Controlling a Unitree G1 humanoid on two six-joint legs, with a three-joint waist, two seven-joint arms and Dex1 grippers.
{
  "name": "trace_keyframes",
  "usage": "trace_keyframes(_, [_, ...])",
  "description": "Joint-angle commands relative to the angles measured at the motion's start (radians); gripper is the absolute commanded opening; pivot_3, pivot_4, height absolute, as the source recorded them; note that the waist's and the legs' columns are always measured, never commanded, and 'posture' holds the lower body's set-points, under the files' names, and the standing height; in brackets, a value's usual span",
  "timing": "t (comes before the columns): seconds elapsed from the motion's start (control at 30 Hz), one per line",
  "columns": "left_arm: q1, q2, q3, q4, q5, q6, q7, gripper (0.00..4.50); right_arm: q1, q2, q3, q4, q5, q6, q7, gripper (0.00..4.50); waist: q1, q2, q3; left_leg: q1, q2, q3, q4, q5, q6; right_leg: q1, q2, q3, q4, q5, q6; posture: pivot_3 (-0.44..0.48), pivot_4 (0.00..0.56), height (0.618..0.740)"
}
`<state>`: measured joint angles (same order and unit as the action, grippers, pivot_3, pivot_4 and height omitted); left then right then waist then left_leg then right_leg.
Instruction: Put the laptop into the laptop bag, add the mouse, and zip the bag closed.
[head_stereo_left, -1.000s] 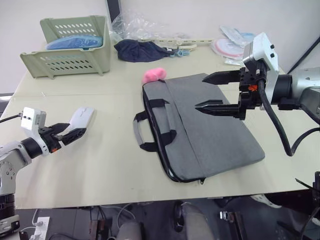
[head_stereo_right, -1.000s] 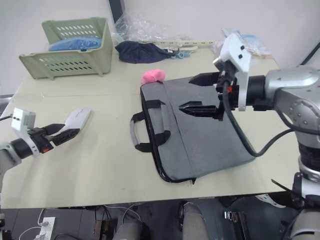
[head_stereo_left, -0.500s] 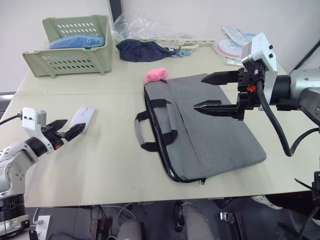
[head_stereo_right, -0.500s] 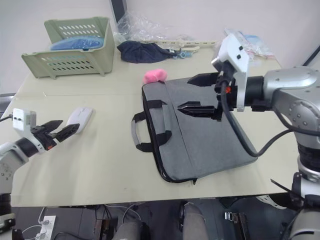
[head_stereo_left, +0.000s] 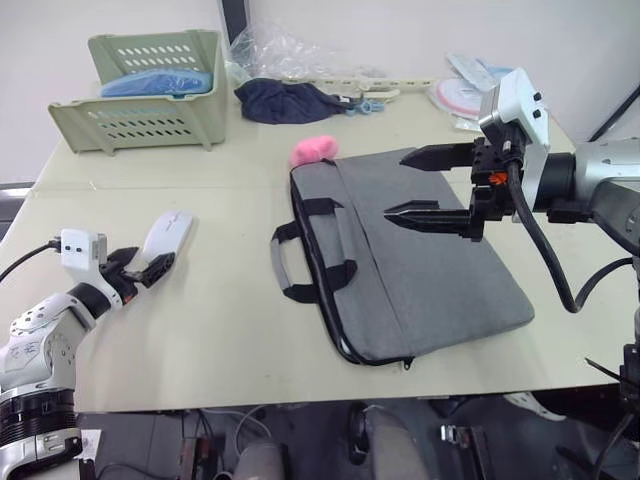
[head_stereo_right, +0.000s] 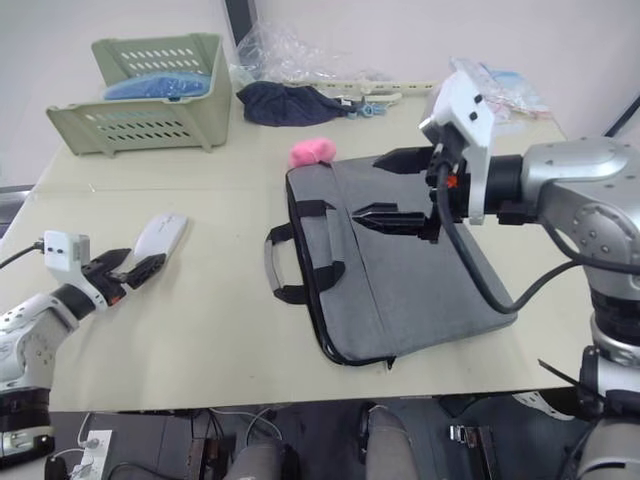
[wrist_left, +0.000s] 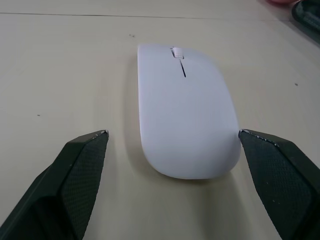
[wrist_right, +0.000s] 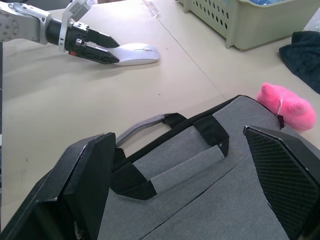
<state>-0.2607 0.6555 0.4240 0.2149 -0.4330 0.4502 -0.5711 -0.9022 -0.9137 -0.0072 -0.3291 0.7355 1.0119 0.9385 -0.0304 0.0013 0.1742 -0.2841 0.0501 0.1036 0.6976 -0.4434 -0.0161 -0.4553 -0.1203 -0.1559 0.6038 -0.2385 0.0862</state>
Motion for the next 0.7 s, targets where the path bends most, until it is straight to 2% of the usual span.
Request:
trace_keyframes(0.03, [-0.033, -0.024, -0.016, 0.012, 0.029, -0.065, 0.025, 4.50, 0.002, 0.000, -0.043, -0.012, 0.005, -0.011, -0.013, 4.47, 0.003, 0.000, 0.000, 0.000, 0.000, 0.000, 0.000, 0.000, 0.000, 0.001, 0.000, 0.000, 0.000, 0.000, 0.000, 0.000, 0.150, 0.740])
trace_keyframes(0.43, [-0.081, -0.048, -0.052, 0.060, 0.049, -0.100, 0.034, 4.50, 0.005, 0.004, -0.036, -0.001, -0.007, -0.020, -0.023, 4.47, 0.001, 0.000, 0.000, 0.000, 0.000, -0.001, 0.000, 0.000, 0.000, 0.001, 0.000, -0.001, 0.000, 0.000, 0.000, 0.000, 0.150, 0.740])
trace_keyframes(0.7, [-0.139, -0.071, -0.074, 0.168, 0.100, -0.174, 0.079, 4.50, 0.008, 0.008, -0.035, 0.010, -0.014, -0.023, -0.029, 4.47, 0.001, -0.001, 0.000, 0.000, 0.000, -0.001, 0.001, 0.000, 0.000, 0.001, 0.000, -0.001, 0.000, 0.000, 0.000, 0.000, 0.150, 0.740])
